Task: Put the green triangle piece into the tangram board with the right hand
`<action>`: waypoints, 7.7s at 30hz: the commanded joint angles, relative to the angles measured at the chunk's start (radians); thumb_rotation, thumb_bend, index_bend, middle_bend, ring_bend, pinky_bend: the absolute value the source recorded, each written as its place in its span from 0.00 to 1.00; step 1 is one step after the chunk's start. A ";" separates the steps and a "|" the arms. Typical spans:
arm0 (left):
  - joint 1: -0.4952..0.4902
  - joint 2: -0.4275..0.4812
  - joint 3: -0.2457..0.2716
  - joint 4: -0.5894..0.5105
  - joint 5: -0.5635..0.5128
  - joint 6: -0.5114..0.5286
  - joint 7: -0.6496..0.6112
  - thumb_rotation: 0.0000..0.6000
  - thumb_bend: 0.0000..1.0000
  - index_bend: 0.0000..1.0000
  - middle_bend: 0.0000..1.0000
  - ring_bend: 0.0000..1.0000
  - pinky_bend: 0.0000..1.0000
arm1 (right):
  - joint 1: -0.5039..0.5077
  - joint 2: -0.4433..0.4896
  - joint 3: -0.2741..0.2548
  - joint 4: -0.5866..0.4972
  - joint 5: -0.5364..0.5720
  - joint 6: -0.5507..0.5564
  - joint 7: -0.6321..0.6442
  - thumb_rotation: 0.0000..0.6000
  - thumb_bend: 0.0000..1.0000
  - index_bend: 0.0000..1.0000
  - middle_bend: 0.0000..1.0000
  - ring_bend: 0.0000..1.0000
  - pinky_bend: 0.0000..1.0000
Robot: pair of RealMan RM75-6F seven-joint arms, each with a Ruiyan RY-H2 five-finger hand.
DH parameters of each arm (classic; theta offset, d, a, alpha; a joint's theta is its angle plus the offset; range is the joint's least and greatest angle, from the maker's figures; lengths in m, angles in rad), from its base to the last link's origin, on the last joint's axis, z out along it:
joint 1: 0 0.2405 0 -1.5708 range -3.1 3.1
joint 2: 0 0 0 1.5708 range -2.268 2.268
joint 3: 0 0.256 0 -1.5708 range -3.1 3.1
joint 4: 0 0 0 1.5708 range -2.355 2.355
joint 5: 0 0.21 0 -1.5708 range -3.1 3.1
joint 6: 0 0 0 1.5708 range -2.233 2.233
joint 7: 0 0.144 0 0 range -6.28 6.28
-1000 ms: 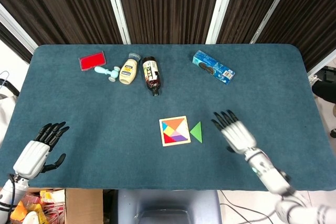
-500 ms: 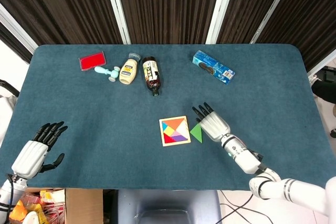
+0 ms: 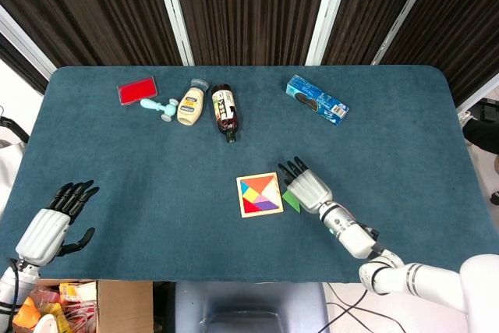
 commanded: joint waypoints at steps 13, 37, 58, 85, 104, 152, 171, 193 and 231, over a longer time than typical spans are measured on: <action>-0.002 0.001 -0.003 0.001 -0.003 -0.001 -0.006 1.00 0.43 0.00 0.00 0.00 0.00 | 0.021 -0.011 -0.022 -0.005 0.026 0.015 -0.006 1.00 0.41 0.48 0.00 0.00 0.00; 0.004 0.005 0.002 0.003 0.011 0.015 -0.017 1.00 0.43 0.00 0.00 0.00 0.00 | 0.023 0.061 -0.030 -0.109 0.030 0.126 0.000 1.00 0.55 0.65 0.00 0.00 0.00; 0.013 0.015 0.000 0.003 0.012 0.033 -0.028 1.00 0.43 0.00 0.00 0.00 0.00 | 0.153 -0.142 -0.001 0.092 0.028 0.135 -0.243 1.00 0.55 0.67 0.00 0.00 0.00; 0.014 0.019 0.000 0.004 0.017 0.039 -0.043 1.00 0.43 0.00 0.00 0.00 0.00 | 0.161 -0.185 -0.037 0.108 0.046 0.136 -0.303 1.00 0.55 0.67 0.00 0.00 0.00; 0.014 0.016 0.000 0.004 0.018 0.037 -0.037 1.00 0.43 0.00 0.00 0.00 0.00 | 0.151 -0.161 -0.055 0.063 0.047 0.151 -0.317 1.00 0.55 0.67 0.00 0.00 0.00; 0.017 0.021 -0.002 0.006 0.022 0.049 -0.052 1.00 0.43 0.00 0.00 0.00 0.00 | 0.151 -0.156 -0.070 0.047 0.084 0.156 -0.365 1.00 0.55 0.49 0.00 0.00 0.00; 0.016 0.019 -0.003 0.005 0.017 0.045 -0.047 1.00 0.43 0.00 0.00 0.00 0.00 | 0.149 -0.139 -0.073 0.032 0.095 0.157 -0.360 1.00 0.55 0.36 0.00 0.00 0.00; 0.012 0.016 -0.003 0.003 0.018 0.036 -0.039 1.00 0.43 0.00 0.00 0.00 0.00 | 0.134 -0.090 -0.100 -0.010 0.108 0.149 -0.335 1.00 0.55 0.39 0.00 0.00 0.00; 0.012 0.013 0.000 0.002 0.022 0.035 -0.031 1.00 0.43 0.00 0.00 0.00 0.00 | 0.076 -0.003 -0.153 -0.124 0.008 0.198 -0.226 1.00 0.55 0.37 0.00 0.00 0.00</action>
